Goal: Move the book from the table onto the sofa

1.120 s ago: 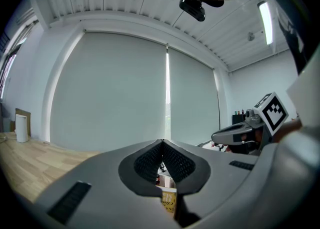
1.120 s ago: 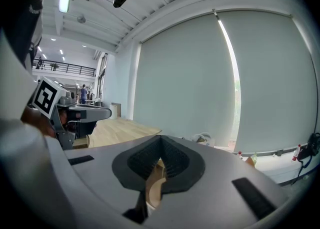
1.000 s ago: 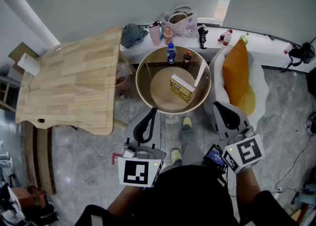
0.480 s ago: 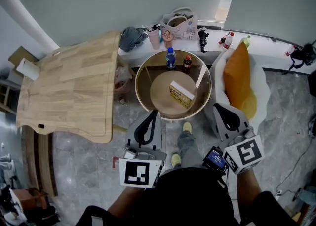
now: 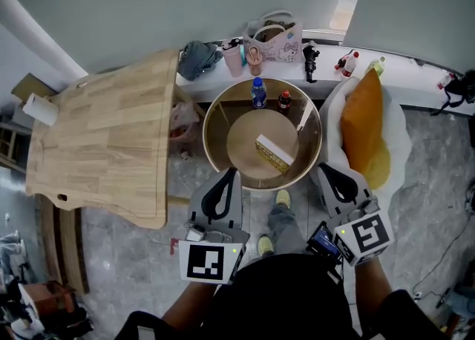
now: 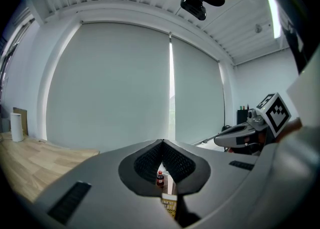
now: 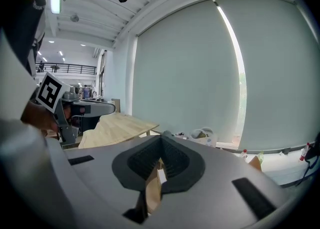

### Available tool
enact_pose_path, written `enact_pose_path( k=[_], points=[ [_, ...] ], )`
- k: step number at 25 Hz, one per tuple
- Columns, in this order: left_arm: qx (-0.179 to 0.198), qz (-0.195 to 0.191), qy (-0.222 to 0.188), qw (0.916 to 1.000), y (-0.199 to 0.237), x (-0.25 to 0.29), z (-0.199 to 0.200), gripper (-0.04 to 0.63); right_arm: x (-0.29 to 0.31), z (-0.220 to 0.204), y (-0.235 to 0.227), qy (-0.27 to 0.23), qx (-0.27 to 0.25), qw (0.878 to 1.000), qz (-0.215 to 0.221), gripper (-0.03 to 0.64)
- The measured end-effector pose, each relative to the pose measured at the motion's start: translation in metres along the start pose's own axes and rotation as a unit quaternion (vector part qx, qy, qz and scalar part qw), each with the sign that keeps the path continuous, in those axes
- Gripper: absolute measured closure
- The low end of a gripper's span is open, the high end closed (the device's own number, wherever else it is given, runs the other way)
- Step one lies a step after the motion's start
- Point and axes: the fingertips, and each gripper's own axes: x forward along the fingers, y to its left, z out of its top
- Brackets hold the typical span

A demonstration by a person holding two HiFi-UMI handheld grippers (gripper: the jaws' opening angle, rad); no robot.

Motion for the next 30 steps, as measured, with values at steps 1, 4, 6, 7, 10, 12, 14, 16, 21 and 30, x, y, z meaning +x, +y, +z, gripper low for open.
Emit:
enact_pose_path(
  k=[1, 4, 6, 7, 10, 12, 14, 16, 21, 30],
  points=[
    [0.0, 0.002, 0.0, 1.0, 0.002, 0.007, 0.001, 0.585, 0.005, 0.0, -0.005, 0.003, -0.001, 1.0, 0.001, 0.607],
    [0.002, 0.005, 0.001, 1.0, 0.008, 0.028, 0.006, 0.586, 0.02, 0.005, -0.018, 0.01, -0.008, 1.0, 0.006, 0.607],
    [0.002, 0.006, 0.0, 1.0, 0.011, 0.041, 0.01, 0.586, 0.029, 0.011, -0.027, 0.012, -0.015, 1.0, 0.01, 0.607],
    [0.002, 0.007, 0.001, 1.0, 0.012, 0.047, 0.012, 0.586, 0.033, 0.014, -0.031, 0.013, -0.016, 1.0, 0.013, 0.607],
    [0.004, 0.01, 0.001, 0.9999, 0.015, 0.063, 0.017, 0.584, 0.043, 0.018, -0.044, 0.015, -0.017, 1.0, 0.017, 0.607],
    [0.005, 0.012, 0.002, 0.9999, 0.016, 0.071, 0.018, 0.586, 0.05, 0.021, -0.051, 0.011, -0.02, 1.0, 0.02, 0.607],
    [0.004, 0.016, 0.002, 0.9999, 0.017, 0.078, 0.02, 0.584, 0.057, 0.025, -0.057, 0.001, -0.021, 0.999, 0.024, 0.607],
    [0.004, 0.02, 0.003, 0.9998, 0.019, 0.085, 0.022, 0.586, 0.061, 0.023, -0.061, 0.016, -0.019, 0.999, 0.032, 0.607],
    [0.011, 0.028, 0.006, 0.9995, 0.019, 0.098, 0.026, 0.586, 0.071, 0.025, -0.071, 0.025, -0.015, 0.998, 0.048, 0.607],
    [0.012, 0.054, 0.01, 0.9984, 0.019, 0.124, 0.029, 0.585, 0.094, 0.03, -0.092, -0.008, -0.008, 0.997, 0.075, 0.607]
  ],
)
